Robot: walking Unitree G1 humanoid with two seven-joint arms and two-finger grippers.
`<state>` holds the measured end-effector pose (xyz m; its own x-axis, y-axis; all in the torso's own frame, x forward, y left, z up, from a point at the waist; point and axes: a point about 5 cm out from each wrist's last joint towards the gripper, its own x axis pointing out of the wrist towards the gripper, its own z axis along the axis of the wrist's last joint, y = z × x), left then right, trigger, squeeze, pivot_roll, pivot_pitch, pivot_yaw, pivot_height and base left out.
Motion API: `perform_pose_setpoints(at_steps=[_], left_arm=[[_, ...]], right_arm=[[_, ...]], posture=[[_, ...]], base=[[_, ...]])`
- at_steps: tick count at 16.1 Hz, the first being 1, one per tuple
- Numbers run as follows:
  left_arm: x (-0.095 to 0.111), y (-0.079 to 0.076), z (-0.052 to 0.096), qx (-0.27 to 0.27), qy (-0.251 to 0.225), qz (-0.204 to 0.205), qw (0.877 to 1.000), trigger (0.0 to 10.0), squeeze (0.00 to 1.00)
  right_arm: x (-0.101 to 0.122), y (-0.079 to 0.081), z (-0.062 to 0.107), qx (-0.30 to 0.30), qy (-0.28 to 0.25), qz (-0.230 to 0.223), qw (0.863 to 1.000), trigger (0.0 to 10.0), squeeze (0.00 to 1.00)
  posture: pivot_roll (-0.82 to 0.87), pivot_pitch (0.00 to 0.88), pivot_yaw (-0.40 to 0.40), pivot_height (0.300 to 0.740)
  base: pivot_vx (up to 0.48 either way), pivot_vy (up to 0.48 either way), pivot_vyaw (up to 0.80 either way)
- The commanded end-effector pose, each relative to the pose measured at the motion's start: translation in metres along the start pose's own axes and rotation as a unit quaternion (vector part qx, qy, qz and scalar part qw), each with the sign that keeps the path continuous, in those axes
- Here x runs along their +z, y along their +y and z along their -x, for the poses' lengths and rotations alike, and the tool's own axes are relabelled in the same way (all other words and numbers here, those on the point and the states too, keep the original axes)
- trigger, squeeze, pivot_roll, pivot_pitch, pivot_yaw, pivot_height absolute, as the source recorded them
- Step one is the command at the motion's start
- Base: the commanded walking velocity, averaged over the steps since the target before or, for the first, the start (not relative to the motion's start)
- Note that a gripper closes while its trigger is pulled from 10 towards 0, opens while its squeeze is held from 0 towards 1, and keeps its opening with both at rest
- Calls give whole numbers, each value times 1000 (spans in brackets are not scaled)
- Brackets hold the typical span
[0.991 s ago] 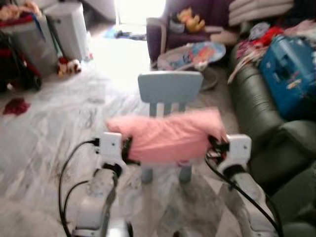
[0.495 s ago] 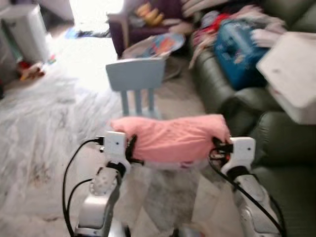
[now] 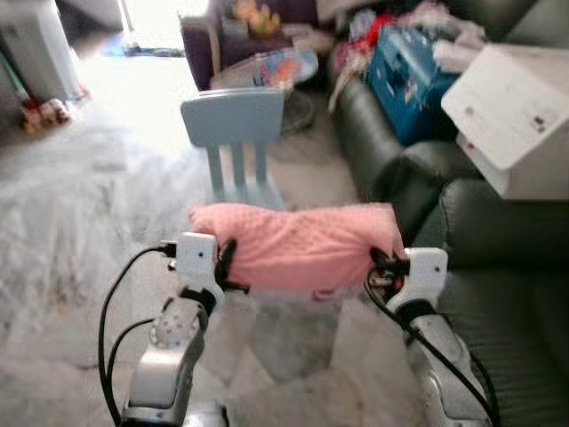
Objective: Move the pillow to the sofa
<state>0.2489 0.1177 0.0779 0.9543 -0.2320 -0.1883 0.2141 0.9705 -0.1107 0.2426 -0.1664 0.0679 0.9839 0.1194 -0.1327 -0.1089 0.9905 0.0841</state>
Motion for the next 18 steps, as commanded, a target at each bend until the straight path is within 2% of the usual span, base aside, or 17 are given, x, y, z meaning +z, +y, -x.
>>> perform_pose_setpoints(at_steps=[1,4,14,18], left_arm=[[5,-4,-1,-12,-10,1,1000,10000,0],[5,-1,-1,-9,-6,-2,1000,10000,0],[7,-2,-2,-20,-15,-26,999,10000,0],[3,-5,0,-27,-9,-31,999,10000,0]], right_arm=[[8,0,-2,3,-15,2,1000,10000,0],[5,1,-2,-1,-9,-3,1000,10000,0],[5,1,-3,-4,-10,-2,1000,10000,0],[5,1,-4,-4,-11,-2,1000,10000,0]], posture=[[-16,0,-43,740],[-14,0,-35,740],[-9,0,-33,740],[-7,0,-32,740]], base=[[0,0,0],[0,0,-267],[0,463,-800],[0,475,-241]])
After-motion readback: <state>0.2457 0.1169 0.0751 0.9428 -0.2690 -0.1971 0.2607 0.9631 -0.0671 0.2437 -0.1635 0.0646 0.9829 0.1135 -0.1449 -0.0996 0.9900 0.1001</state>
